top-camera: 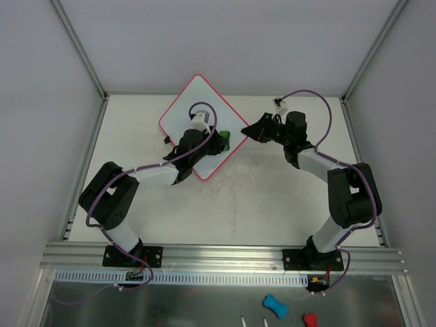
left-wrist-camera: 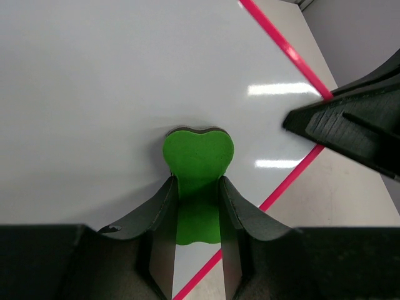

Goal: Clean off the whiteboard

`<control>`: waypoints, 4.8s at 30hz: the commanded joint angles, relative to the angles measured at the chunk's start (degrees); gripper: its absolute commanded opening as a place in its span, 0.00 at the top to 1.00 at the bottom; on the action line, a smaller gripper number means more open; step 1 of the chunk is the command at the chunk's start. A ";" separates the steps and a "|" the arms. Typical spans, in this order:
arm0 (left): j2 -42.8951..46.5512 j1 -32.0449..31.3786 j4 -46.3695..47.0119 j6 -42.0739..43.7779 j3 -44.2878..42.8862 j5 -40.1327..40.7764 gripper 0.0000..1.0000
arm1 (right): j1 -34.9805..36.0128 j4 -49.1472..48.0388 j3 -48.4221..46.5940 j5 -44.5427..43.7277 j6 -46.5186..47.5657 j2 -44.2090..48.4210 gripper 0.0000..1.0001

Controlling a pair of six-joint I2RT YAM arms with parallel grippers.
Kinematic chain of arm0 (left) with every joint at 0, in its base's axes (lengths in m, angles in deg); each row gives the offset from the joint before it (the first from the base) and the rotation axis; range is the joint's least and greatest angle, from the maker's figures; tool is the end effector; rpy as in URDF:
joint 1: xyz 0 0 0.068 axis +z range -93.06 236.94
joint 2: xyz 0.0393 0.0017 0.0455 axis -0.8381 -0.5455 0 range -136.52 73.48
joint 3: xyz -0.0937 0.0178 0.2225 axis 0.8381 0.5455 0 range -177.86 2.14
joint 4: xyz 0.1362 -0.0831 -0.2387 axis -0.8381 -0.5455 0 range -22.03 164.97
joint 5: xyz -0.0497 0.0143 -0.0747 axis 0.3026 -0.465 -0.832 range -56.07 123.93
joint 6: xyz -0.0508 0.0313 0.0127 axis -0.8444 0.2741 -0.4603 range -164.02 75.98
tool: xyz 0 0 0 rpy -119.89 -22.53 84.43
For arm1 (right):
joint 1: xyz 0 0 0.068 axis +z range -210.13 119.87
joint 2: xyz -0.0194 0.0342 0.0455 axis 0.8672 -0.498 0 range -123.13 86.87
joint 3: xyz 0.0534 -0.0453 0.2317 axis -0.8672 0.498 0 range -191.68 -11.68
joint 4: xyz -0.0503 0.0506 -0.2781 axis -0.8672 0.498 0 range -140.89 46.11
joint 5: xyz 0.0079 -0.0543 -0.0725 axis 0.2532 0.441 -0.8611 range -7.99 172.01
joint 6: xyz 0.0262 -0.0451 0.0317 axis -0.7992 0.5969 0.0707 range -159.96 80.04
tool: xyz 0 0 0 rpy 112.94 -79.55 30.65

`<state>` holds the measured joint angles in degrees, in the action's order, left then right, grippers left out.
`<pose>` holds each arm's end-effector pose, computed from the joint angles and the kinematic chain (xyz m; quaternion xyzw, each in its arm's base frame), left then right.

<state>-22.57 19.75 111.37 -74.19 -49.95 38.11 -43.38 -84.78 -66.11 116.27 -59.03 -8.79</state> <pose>0.3210 -0.2394 0.1828 0.0220 0.7517 -0.3424 0.5632 0.3737 0.1392 0.1958 -0.1800 0.7214 0.4045 0.5325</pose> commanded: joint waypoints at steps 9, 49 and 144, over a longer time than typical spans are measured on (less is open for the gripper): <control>7.89 -2.10 -0.54 4.69 19.82 5.28 1.00 | 1.88 0.58 -1.38 3.62 2.72 -1.29 1.00; 20.65 -2.10 -9.86 8.29 24.16 10.76 1.00 | 1.88 0.58 -1.46 3.71 2.28 -1.38 1.00; 38.85 15.65 -46.68 -7.36 28.73 0.75 1.00 | 1.70 0.40 -1.99 4.23 1.41 -2.52 0.94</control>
<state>20.18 34.18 66.46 -80.84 -18.89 40.32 -43.12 -85.57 -66.75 117.52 -60.32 -9.79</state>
